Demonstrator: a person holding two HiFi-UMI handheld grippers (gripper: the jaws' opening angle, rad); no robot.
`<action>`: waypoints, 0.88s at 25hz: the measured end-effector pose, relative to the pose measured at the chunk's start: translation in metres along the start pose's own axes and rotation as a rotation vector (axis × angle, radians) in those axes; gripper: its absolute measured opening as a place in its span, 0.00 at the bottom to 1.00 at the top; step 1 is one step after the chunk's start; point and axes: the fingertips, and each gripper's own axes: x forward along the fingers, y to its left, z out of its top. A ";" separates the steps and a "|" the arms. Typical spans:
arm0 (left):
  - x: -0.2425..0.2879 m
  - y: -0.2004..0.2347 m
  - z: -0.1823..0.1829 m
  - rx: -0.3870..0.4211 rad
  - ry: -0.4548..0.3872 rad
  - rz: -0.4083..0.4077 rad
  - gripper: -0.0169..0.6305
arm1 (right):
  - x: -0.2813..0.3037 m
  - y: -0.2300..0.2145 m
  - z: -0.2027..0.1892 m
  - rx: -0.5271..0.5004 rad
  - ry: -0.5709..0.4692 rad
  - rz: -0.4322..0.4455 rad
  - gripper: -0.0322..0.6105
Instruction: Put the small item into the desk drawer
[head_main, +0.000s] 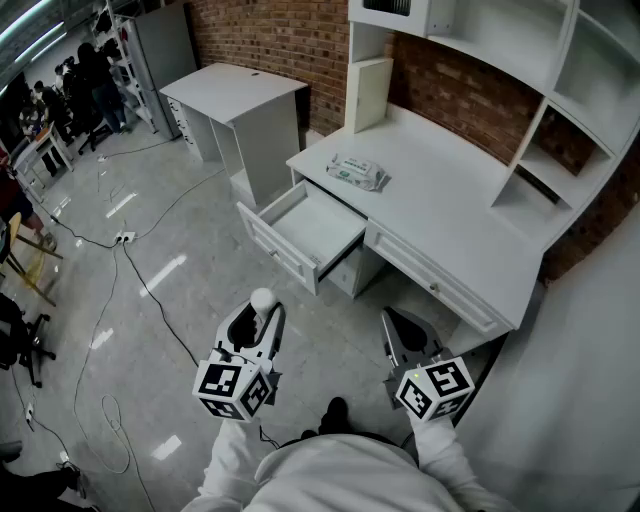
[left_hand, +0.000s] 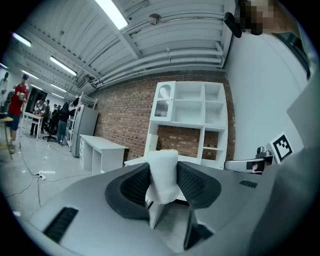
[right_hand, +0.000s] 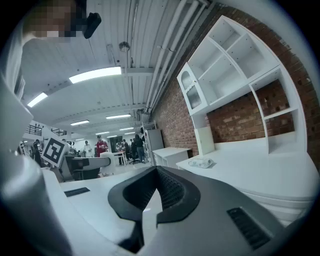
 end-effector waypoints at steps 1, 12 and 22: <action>0.002 0.000 0.000 -0.001 0.001 0.000 0.30 | 0.001 -0.001 0.000 -0.003 0.002 0.005 0.09; 0.037 0.003 0.001 -0.003 0.000 0.009 0.30 | 0.023 -0.024 0.010 0.046 -0.018 0.044 0.09; 0.059 0.003 0.007 0.031 0.015 0.032 0.30 | 0.028 -0.040 0.009 0.056 -0.006 0.046 0.09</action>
